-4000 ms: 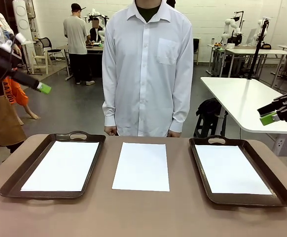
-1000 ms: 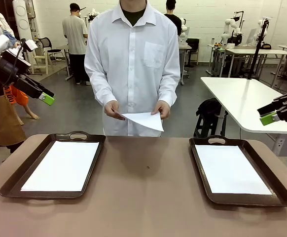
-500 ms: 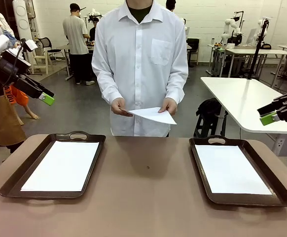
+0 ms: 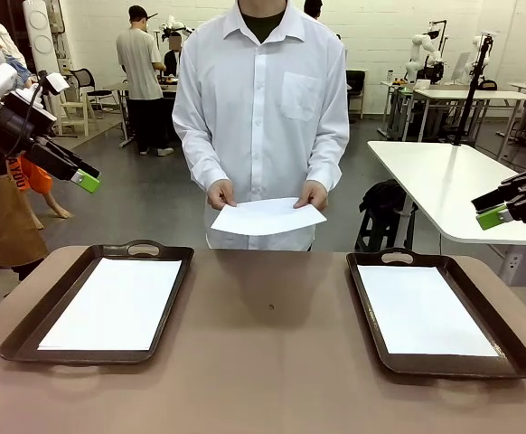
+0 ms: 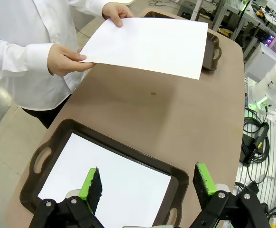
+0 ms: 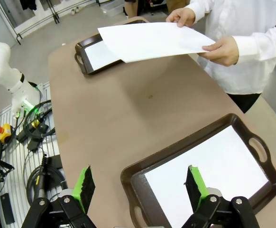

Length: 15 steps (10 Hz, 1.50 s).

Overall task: Sort the A4 documents.
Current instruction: Receive the A4 Paper.

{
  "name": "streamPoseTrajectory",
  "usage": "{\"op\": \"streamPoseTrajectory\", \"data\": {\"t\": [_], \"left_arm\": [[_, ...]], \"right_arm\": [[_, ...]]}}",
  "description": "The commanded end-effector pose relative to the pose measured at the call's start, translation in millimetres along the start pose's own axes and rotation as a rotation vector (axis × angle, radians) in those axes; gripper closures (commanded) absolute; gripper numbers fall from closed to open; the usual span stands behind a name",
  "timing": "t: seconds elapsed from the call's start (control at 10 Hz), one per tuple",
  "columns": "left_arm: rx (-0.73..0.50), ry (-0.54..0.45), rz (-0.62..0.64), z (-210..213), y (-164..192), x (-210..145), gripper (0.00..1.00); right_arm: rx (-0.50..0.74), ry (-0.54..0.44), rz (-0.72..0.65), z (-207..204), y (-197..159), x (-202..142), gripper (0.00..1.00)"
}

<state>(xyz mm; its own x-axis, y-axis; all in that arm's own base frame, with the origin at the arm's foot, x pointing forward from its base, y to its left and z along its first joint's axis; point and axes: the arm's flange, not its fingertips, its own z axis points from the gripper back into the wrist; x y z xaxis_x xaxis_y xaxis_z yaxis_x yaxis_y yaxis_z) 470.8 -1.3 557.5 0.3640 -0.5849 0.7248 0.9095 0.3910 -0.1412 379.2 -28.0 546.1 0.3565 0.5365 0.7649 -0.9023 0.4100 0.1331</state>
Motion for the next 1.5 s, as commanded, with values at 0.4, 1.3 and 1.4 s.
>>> {"op": "streamPoseTrajectory", "data": {"t": [0.4,1.3,1.4], "left_arm": [[-0.001,0.001,-0.016,0.2,-0.2,-0.3,0.0],[-0.001,0.001,-0.016,0.2,-0.2,-0.3,0.0],[-0.001,0.001,-0.016,0.2,-0.2,-0.3,0.0]], "right_arm": [[0.001,0.005,-0.004,-1.3,-0.3,-1.0,0.0],[0.001,0.005,-0.004,-1.3,-0.3,-1.0,0.0],[0.001,0.005,-0.004,-1.3,-0.3,-1.0,0.0]]}}
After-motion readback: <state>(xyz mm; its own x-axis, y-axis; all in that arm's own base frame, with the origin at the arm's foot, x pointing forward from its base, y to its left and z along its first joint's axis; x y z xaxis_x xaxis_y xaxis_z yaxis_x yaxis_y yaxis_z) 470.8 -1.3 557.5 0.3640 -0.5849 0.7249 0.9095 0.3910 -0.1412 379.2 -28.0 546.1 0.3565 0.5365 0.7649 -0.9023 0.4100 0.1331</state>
